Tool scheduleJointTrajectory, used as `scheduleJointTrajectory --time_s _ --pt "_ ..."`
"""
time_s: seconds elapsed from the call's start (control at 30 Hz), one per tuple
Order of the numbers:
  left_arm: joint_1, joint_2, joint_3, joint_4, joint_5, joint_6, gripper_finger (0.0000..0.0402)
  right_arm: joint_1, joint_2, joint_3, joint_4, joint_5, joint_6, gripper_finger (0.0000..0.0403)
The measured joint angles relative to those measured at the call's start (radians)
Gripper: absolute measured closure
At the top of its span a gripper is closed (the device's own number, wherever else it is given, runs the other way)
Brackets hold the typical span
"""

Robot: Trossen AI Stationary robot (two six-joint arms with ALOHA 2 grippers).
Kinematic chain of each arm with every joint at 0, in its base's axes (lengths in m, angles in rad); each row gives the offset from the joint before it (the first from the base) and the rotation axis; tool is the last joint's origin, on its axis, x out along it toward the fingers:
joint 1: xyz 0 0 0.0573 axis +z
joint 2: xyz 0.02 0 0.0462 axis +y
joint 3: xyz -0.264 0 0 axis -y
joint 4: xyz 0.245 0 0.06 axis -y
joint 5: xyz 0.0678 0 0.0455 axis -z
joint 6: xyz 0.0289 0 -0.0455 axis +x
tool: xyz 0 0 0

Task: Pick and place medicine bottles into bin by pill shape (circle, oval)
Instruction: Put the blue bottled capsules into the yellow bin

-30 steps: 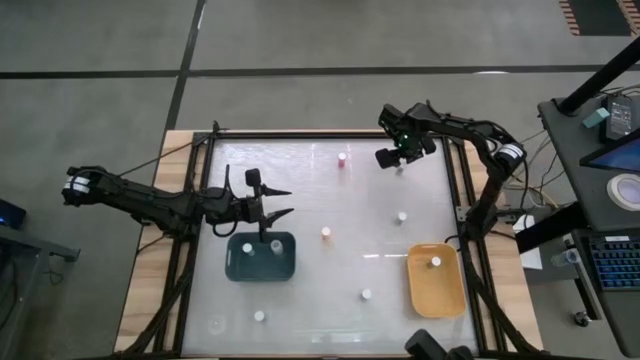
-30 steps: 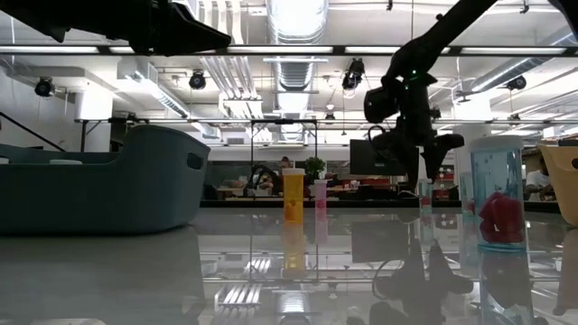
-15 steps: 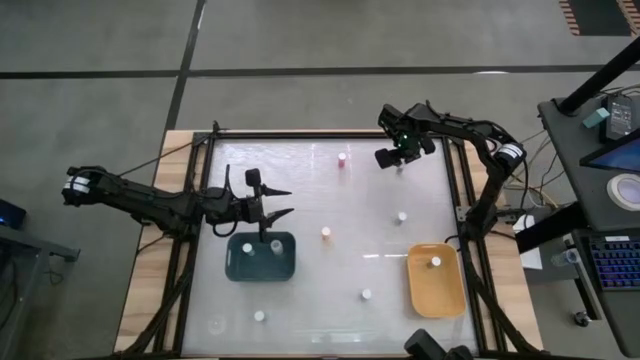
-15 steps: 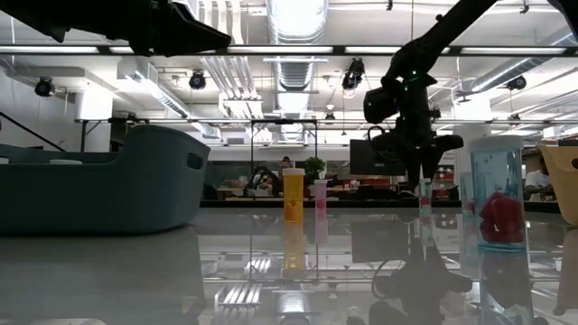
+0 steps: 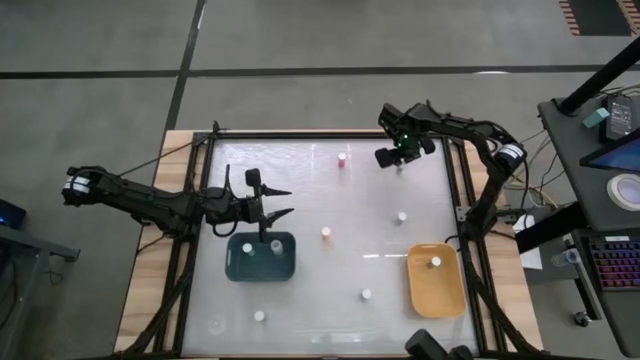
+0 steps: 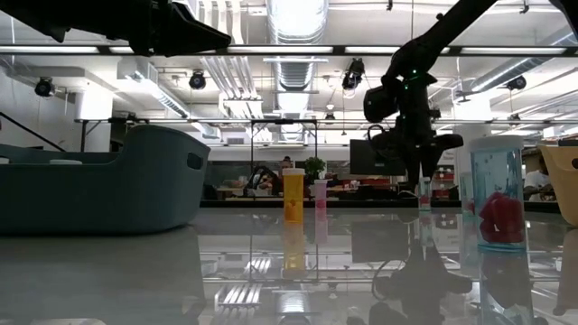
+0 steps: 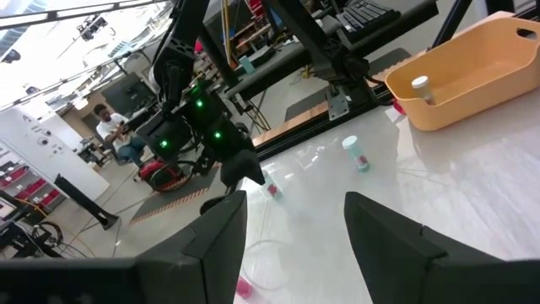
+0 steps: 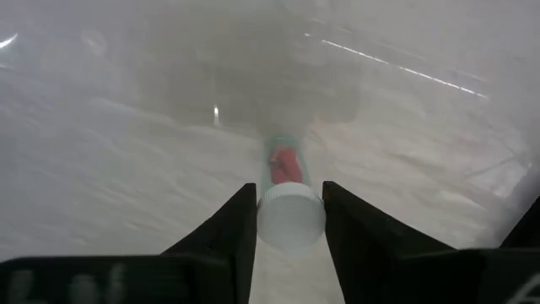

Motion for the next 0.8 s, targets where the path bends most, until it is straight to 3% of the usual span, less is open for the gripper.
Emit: scheduleJointTrajectory --time_s 0.37,0.8 --pt "0.000 0.000 0.000 0.000 0.000 0.006 0.0217 0.061 -0.073 0.037 -0.063 -0.001 0.032 0.0290" --pt "0.000 0.000 0.000 0.000 0.000 0.007 0.0217 0.320 -0.250 0.037 -0.177 -0.012 0.253 0.0289"
